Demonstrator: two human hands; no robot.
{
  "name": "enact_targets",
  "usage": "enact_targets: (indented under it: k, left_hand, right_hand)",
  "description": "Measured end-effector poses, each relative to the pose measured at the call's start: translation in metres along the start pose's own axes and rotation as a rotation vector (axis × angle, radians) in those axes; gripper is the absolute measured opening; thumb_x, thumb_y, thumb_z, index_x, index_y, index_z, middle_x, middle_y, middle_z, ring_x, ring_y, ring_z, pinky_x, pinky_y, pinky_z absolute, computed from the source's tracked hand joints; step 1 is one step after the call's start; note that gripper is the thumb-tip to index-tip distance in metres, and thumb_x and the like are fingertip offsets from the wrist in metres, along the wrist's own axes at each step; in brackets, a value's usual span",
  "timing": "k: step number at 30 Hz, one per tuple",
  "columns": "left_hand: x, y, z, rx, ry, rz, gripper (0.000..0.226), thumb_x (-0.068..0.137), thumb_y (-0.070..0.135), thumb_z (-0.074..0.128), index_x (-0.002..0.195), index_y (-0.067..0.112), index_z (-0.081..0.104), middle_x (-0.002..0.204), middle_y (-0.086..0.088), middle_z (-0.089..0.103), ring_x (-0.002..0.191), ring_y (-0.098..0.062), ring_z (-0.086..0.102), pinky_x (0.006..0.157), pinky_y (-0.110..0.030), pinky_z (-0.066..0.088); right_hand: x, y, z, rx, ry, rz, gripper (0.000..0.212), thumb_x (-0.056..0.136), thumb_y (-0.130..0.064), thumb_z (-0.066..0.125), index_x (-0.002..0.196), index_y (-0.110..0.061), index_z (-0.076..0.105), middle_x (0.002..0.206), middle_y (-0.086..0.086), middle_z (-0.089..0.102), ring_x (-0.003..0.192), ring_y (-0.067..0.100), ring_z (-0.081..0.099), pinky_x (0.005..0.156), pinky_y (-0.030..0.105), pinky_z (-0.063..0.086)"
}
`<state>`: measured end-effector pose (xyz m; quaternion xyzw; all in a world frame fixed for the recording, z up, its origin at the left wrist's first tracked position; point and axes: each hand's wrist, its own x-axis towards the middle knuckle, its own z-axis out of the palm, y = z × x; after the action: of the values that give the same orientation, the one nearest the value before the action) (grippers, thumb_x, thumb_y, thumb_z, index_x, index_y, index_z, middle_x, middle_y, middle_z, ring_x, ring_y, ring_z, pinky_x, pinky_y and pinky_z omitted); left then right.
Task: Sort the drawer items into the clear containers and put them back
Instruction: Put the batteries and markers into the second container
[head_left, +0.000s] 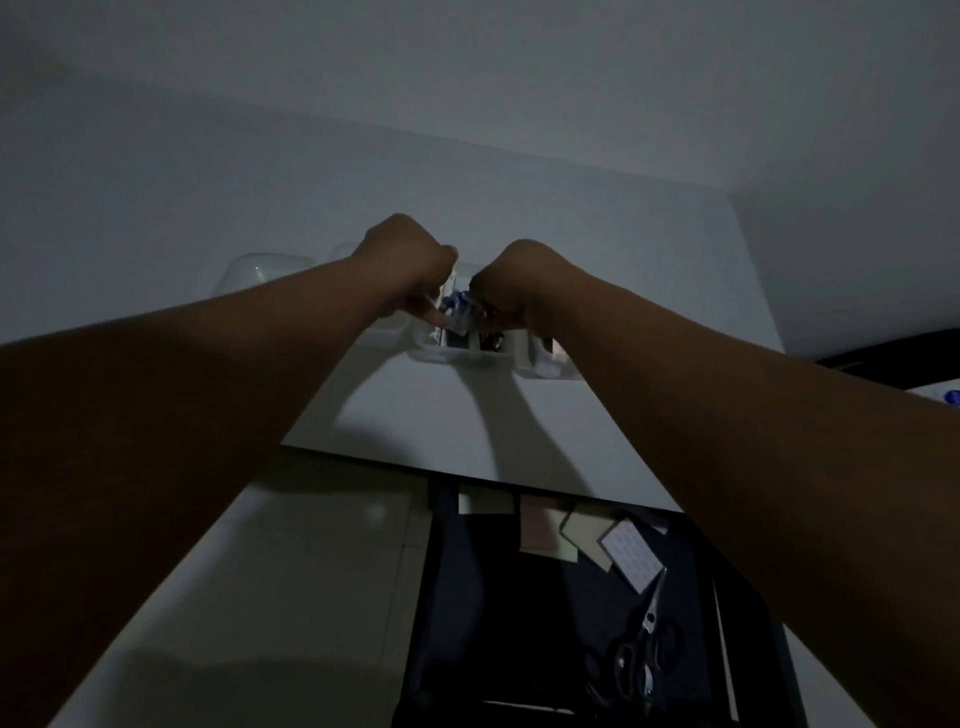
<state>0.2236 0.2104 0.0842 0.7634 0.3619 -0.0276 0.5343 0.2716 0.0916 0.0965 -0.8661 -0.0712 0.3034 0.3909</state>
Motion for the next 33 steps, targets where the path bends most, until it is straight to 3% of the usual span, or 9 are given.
enact_targets:
  k: [5,10,12,14,18,21,24,26,33]
  left_hand:
    - [-0.034,-0.005,-0.002,0.149,0.119,0.229,0.033,0.091,0.033,0.062,0.091,0.002,0.074,0.078,-0.012,0.078,0.062,-0.027,0.076,0.075,-0.042,0.064]
    - [-0.124,-0.044,0.033,0.374,0.172,0.634,0.028,0.096,0.031,0.055,0.081,0.015,0.072,0.067,-0.002,0.072,0.054,-0.014,0.07,0.058,-0.031,0.06]
    - [-0.152,-0.078,0.051,0.454,0.167,0.757,0.023,0.091,0.027,0.059,0.076,0.014,0.071,0.066,0.0,0.07,0.058,-0.016,0.067,0.06,-0.032,0.056]
    - [-0.176,-0.114,0.068,0.522,0.008,0.813,0.022,0.091,0.027,0.066,0.072,0.017,0.07,0.063,0.006,0.067,0.056,-0.009,0.063,0.059,-0.028,0.054]
    - [-0.202,-0.171,0.108,0.654,-0.447,0.534,0.018,0.09,0.038,0.068,0.089,0.022,0.077,0.084,0.008,0.075,0.074,0.0,0.069,0.074,-0.024,0.059]
    - [-0.196,-0.202,0.146,0.858,-0.643,0.499,0.02,0.094,0.029,0.064,0.109,0.021,0.075,0.108,0.004,0.074,0.095,-0.01,0.069,0.086,-0.024,0.054]
    - [-0.177,-0.216,0.174,0.889,-0.744,0.599,0.031,0.09,0.016,0.07,0.121,0.021,0.072,0.12,0.001,0.067,0.11,-0.014,0.064,0.096,-0.022,0.047]
    - [-0.163,-0.218,0.186,0.911,-0.815,0.695,0.038,0.087,0.006,0.07,0.122,0.021,0.072,0.12,-0.001,0.063,0.111,-0.015,0.061,0.099,-0.026,0.047]
    - [-0.147,-0.216,0.197,0.94,-0.905,0.831,0.024,0.091,0.012,0.065,0.112,0.021,0.072,0.113,0.001,0.063,0.106,-0.015,0.06,0.084,-0.015,0.035]
  right_hand:
    - [-0.02,0.006,-0.01,0.02,0.037,-0.123,0.023,0.092,-0.002,0.06,0.073,-0.012,0.052,0.117,0.021,0.07,0.093,0.028,0.072,0.084,0.036,0.062]
    - [-0.079,0.036,-0.038,0.158,-0.061,-0.103,0.008,0.092,0.004,0.059,0.091,0.008,0.065,0.105,0.033,0.07,0.089,0.037,0.076,0.076,0.041,0.064]
    - [-0.105,0.06,-0.054,0.145,-0.157,-0.057,0.019,0.095,0.0,0.061,0.108,0.013,0.065,0.107,0.03,0.07,0.095,0.038,0.074,0.076,0.041,0.064]
    - [-0.125,0.094,-0.066,0.068,-0.281,0.001,0.025,0.097,-0.005,0.061,0.116,0.01,0.063,0.106,0.025,0.071,0.093,0.037,0.074,0.077,0.038,0.063]
    - [-0.14,0.177,-0.067,-0.1,-0.408,0.08,0.018,0.096,0.002,0.057,0.111,0.006,0.066,0.095,0.024,0.071,0.073,0.027,0.069,0.056,0.028,0.063]
    - [-0.136,0.24,-0.061,-0.24,-0.414,0.114,0.016,0.093,0.002,0.061,0.107,0.0,0.068,0.097,0.023,0.071,0.077,0.028,0.068,0.076,0.038,0.062]
    - [-0.13,0.295,-0.052,-0.471,-0.411,0.069,0.019,0.09,-0.005,0.068,0.107,-0.011,0.073,0.099,0.009,0.072,0.078,0.017,0.069,0.075,0.028,0.058]
    - [-0.129,0.324,-0.044,-0.608,-0.366,0.005,0.019,0.092,-0.014,0.067,0.11,-0.016,0.074,0.109,0.004,0.071,0.094,0.019,0.068,0.082,0.027,0.054]
    - [-0.143,0.355,-0.04,-0.637,-0.402,-0.144,0.033,0.093,-0.002,0.058,0.122,-0.014,0.068,0.118,0.007,0.068,0.109,0.024,0.063,0.09,0.029,0.048]
